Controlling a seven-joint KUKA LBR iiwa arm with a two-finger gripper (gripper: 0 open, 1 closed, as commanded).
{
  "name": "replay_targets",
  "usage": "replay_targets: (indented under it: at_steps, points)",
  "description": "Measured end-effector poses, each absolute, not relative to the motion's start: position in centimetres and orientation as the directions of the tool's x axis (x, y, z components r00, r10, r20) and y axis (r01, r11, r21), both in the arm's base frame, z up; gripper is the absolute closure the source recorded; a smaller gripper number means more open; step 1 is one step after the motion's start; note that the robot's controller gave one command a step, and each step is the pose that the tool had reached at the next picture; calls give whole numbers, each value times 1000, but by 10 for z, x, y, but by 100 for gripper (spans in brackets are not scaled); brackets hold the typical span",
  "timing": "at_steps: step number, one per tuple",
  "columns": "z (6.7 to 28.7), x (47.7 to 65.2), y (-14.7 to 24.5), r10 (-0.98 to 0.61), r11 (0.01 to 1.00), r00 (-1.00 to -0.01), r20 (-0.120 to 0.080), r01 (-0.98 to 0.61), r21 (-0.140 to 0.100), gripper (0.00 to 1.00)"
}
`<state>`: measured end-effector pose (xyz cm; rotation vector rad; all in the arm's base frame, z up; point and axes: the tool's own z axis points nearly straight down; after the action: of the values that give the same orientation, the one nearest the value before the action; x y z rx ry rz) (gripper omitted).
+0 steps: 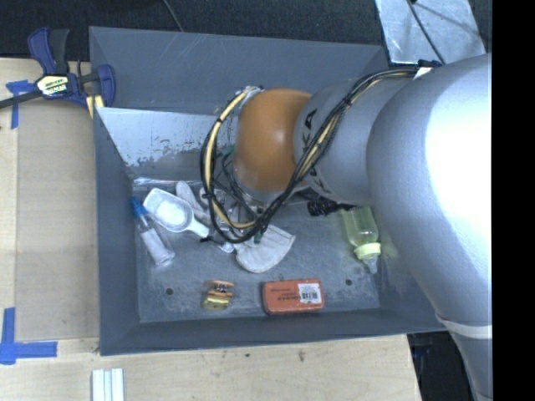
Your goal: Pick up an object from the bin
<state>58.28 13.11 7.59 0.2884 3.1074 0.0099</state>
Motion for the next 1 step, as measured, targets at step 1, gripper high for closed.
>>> replay_targets:
  at_steps: [1]
  points:
    - [80,581,131,184,983,-983,-14,184,6,100]
